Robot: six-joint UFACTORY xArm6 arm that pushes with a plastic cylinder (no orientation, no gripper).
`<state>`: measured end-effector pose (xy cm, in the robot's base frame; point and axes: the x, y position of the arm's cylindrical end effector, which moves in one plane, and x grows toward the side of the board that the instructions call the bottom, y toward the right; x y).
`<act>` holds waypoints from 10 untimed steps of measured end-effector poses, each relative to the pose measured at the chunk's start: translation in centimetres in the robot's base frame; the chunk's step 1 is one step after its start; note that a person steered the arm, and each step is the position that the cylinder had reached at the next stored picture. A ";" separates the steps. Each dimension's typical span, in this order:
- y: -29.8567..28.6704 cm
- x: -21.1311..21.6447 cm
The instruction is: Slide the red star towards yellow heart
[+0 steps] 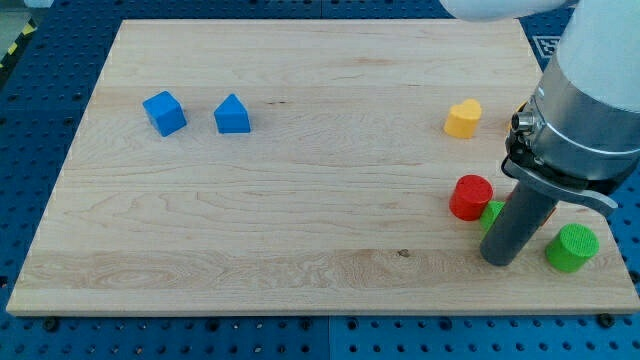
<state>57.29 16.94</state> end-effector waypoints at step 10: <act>7.6 4.4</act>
<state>61.69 24.56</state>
